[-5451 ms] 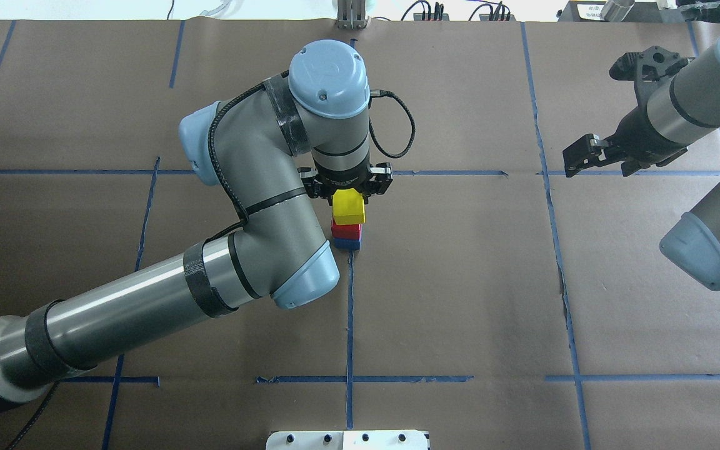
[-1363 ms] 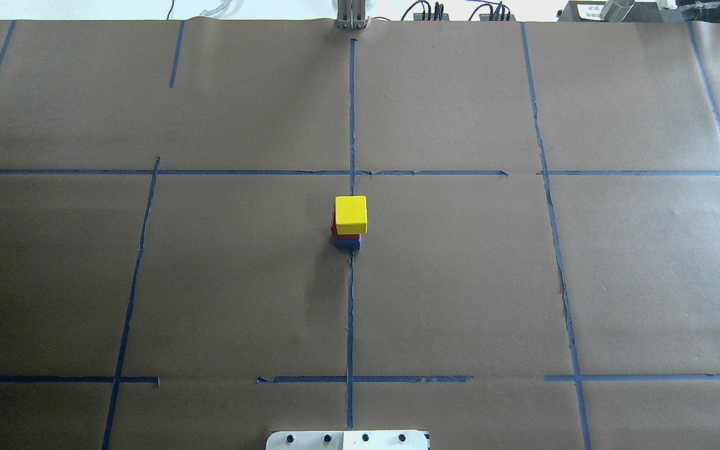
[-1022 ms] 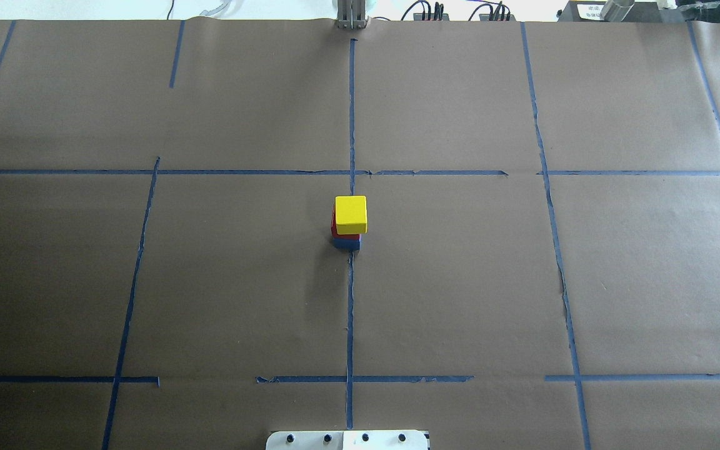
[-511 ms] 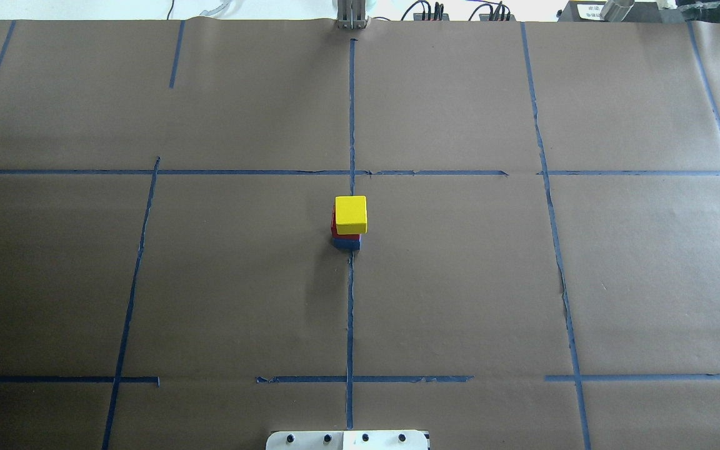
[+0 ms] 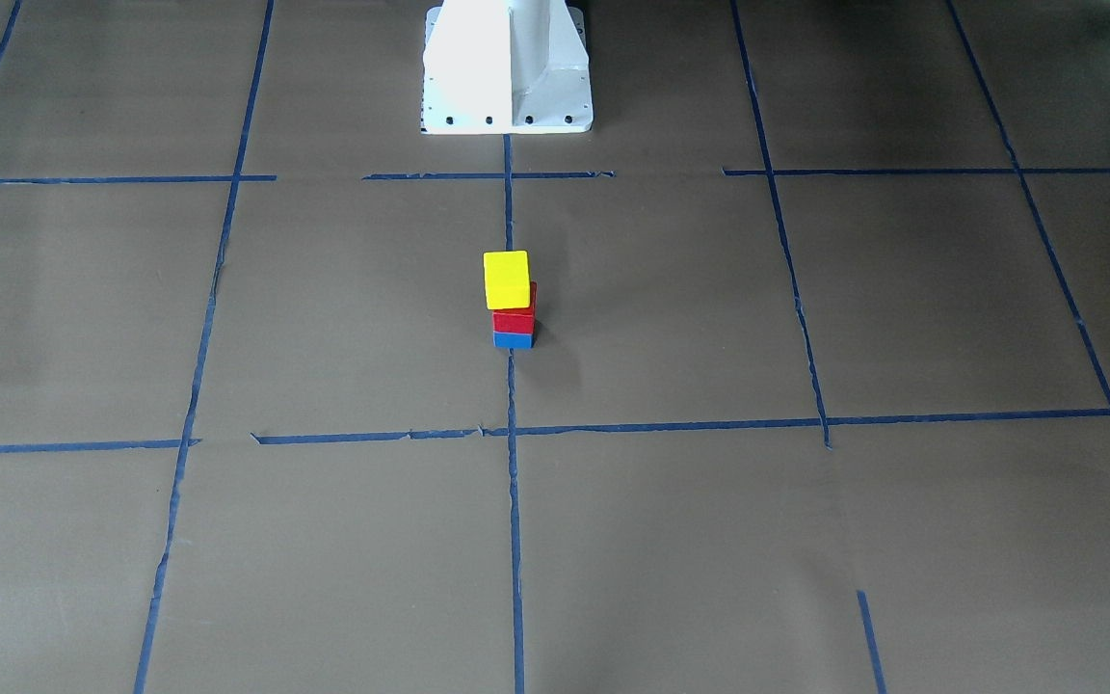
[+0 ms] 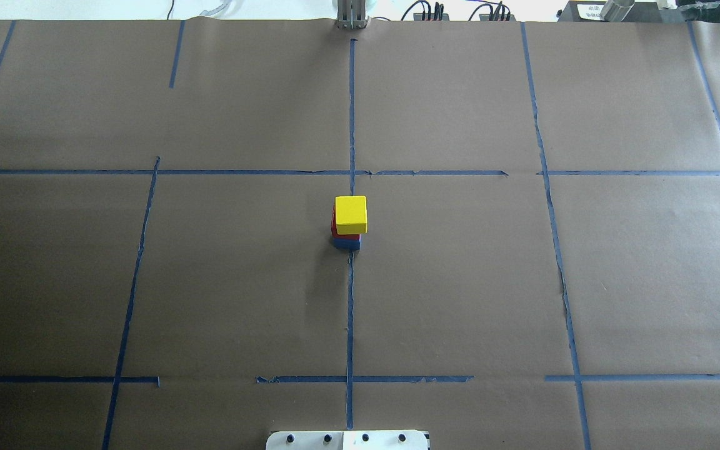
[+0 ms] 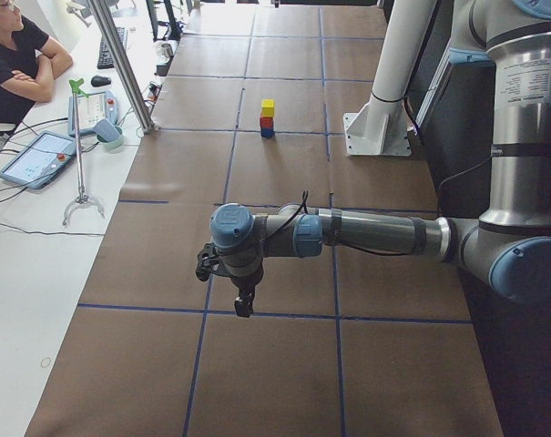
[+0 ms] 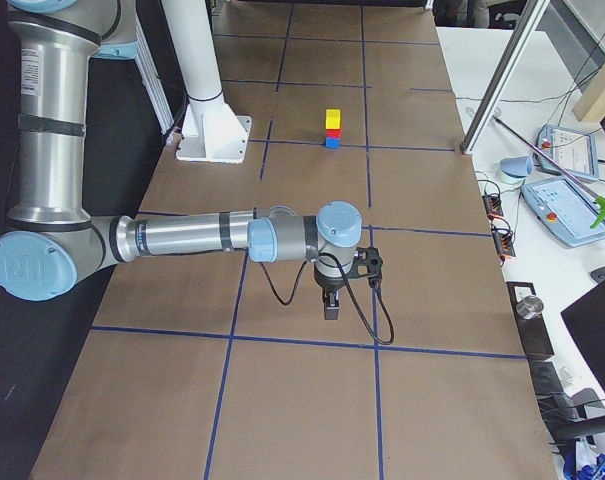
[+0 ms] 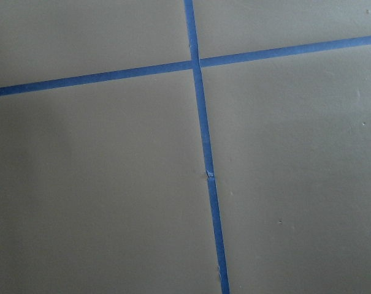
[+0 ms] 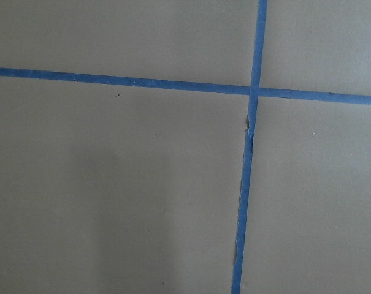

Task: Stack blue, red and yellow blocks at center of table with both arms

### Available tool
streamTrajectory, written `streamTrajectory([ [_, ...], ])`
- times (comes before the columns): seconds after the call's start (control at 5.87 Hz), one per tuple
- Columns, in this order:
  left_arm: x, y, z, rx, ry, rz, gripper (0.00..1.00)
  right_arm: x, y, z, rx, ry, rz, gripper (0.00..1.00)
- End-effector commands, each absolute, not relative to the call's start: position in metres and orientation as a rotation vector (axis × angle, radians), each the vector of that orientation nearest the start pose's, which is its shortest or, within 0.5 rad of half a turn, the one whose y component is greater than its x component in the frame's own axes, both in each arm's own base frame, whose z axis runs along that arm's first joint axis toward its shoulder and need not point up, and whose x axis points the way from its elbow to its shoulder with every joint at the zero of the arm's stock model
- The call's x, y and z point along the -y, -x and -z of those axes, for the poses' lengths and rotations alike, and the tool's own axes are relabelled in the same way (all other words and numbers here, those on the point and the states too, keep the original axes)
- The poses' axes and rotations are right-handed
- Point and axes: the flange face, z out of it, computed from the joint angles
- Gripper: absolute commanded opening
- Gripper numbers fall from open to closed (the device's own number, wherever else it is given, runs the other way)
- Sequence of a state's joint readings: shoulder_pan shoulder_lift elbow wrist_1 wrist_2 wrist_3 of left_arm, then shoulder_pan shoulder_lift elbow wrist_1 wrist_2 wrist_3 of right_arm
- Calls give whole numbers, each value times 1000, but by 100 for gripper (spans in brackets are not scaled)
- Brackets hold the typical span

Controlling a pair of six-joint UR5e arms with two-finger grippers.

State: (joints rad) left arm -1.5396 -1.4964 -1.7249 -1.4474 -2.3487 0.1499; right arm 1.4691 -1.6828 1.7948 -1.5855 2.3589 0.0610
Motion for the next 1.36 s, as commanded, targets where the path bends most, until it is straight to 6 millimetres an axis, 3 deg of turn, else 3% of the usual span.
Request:
streamTrajectory([
  [0.0, 455, 49, -631, -782, 27, -136, 100, 452, -15, -601, 793, -25, 80, 100],
  [0.34, 451, 43, -652, -865, 84, -101, 100, 451, -15, -602, 796, -26, 82, 100],
  [0.68, 453, 44, -651, -853, 71, -112, 100, 451, -14, -602, 794, -25, 83, 100],
  [1.02, 456, 45, -640, -848, 49, -121, 100, 452, -13, -601, 796, -25, 85, 100],
  [1.19, 457, 44, -620, -846, 19, -137, 100, 452, -13, -600, 797, -36, 89, 100],
])
